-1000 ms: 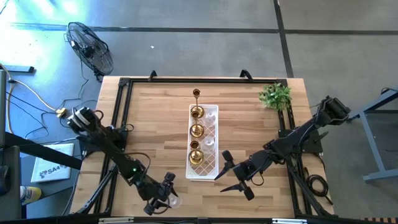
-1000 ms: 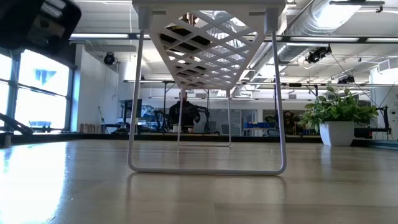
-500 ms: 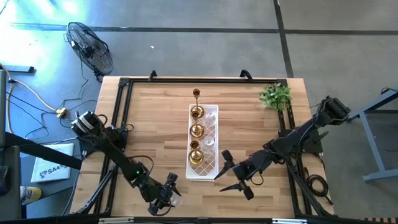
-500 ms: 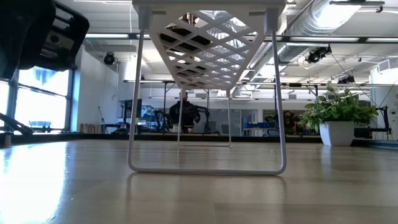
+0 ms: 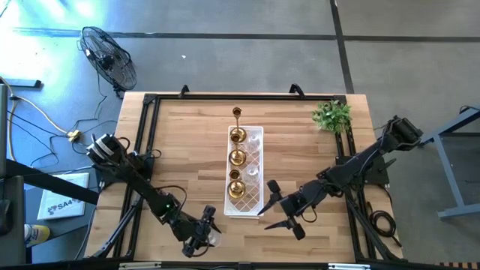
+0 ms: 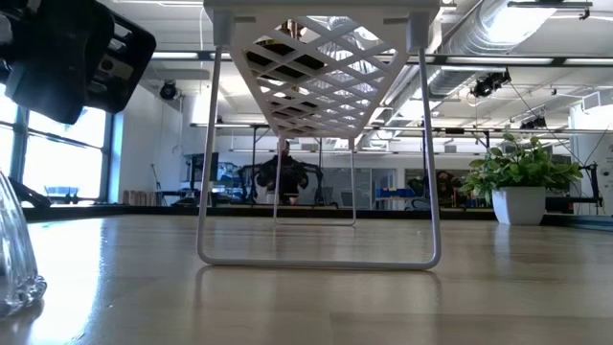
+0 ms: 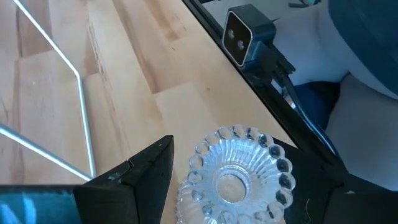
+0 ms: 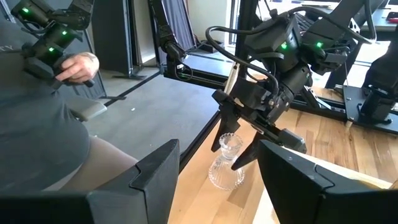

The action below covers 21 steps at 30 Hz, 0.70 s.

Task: Pick & Place candle stick holders
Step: Put the transparent candle holder on the shelf aligned with the other transparent candle holders

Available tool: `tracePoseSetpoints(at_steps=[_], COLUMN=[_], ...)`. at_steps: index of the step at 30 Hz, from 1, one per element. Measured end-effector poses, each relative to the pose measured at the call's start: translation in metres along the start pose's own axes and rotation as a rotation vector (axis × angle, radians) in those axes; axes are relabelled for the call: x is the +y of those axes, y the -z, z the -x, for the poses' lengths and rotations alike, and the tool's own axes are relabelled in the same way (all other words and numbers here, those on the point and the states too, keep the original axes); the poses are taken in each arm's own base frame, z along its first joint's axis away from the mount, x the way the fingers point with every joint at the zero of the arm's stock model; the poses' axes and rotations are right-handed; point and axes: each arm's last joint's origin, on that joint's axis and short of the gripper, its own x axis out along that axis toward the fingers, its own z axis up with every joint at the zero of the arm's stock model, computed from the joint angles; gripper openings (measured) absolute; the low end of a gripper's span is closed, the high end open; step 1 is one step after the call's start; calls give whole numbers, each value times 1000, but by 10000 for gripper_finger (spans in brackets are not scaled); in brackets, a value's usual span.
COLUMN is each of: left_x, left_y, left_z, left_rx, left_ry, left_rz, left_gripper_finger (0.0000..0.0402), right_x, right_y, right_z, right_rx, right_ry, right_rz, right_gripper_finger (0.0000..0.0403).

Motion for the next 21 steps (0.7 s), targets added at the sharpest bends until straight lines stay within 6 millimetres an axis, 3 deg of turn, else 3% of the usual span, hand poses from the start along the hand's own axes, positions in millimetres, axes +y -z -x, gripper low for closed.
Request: tracePoseSetpoints(at_steps=[6, 13, 21], left_x=[1, 1, 3], left_y=[0, 2, 4], left_z=[0, -3, -6], left_rx=[-1, -1, -10], left_ry=[-21, -36, -87], left_rz=[-7, -17, -19], left_gripper_finger=[228, 157, 156], right_x=[0, 0, 0], right_y=[0, 0, 1], right_z=[0, 0, 0], right_rx=[0, 1, 6], right_ry=[0, 0, 0], right_rz=[0, 0, -5], right_gripper_finger=[209, 209, 209])
